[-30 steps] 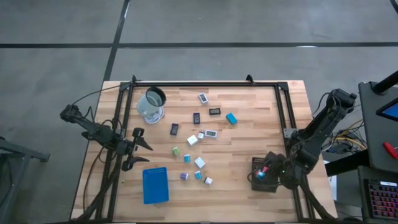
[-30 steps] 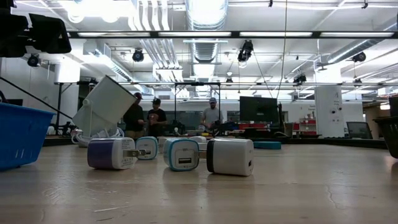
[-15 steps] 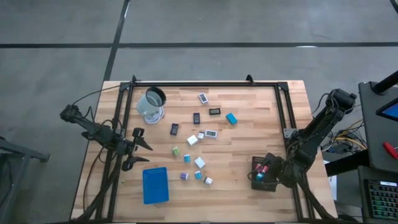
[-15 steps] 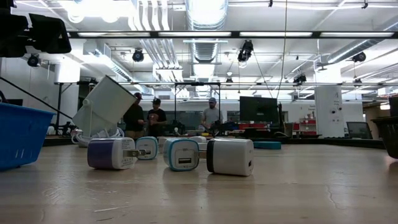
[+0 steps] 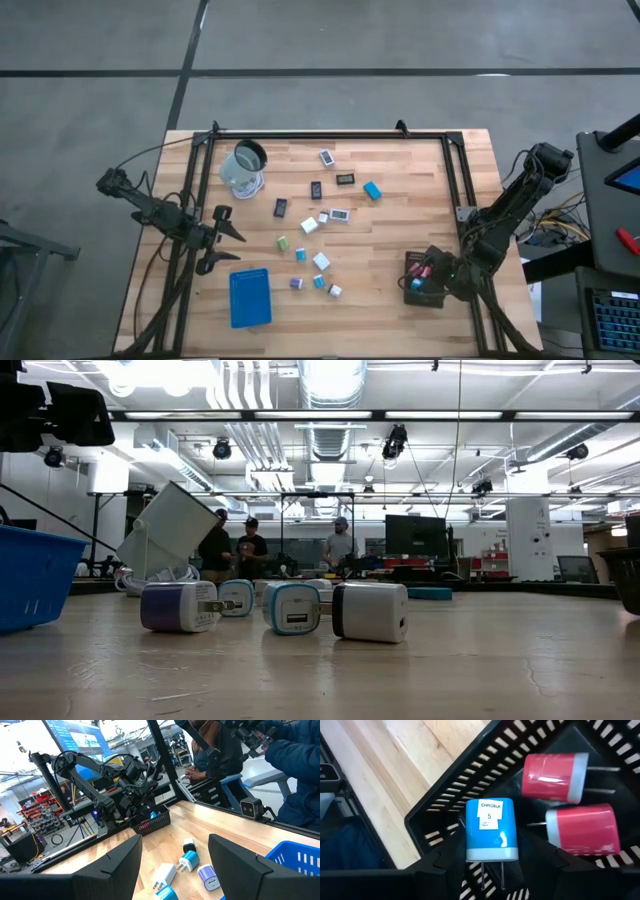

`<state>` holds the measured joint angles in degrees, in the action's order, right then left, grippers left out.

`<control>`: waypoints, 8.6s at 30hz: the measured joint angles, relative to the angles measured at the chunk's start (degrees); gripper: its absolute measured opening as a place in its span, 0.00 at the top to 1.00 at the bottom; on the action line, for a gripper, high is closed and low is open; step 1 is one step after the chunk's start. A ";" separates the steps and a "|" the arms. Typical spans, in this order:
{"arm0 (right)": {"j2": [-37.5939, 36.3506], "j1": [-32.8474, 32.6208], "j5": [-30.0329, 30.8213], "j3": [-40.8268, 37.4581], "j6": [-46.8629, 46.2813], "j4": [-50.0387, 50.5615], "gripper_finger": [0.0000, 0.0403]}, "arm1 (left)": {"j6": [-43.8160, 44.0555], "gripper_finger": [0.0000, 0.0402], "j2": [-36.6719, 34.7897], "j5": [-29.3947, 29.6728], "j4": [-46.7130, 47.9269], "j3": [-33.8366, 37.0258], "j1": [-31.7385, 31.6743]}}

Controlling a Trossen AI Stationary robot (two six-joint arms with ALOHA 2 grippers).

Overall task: Pick & Place Office items
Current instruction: Put the bottom right light blue charger adapter into the black bin, then put the bottom white black charger adapter into the black bin

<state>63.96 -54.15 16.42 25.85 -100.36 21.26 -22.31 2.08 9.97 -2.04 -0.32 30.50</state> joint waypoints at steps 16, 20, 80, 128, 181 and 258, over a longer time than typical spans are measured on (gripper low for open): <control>0.00 0.04 -0.44 -0.04 -0.57 1.24 0.63 | -0.01 0.42 0.00 0.00 0.00 0.00 0.00; 0.00 0.04 -0.45 -0.04 -2.98 1.24 0.63 | -0.01 0.42 -0.01 0.00 0.01 0.00 0.00; -0.07 0.09 15.71 21.32 6.80 25.86 0.37 | -0.01 0.42 -0.01 -0.01 0.01 0.00 0.02; 18.61 22.82 31.81 10.06 88.13 -50.63 0.37 | -0.01 0.42 0.00 -0.01 0.02 0.00 0.00; 56.74 13.66 37.46 31.04 64.11 -50.06 0.38 | 0.01 0.42 0.00 0.00 0.02 0.02 0.00; 57.95 16.44 30.05 30.95 57.36 -45.46 0.66 | -0.01 0.42 0.00 0.00 0.00 0.00 0.02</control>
<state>121.91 -37.71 46.48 56.80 -42.99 -24.20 -22.32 2.09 9.98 -2.04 -0.32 30.52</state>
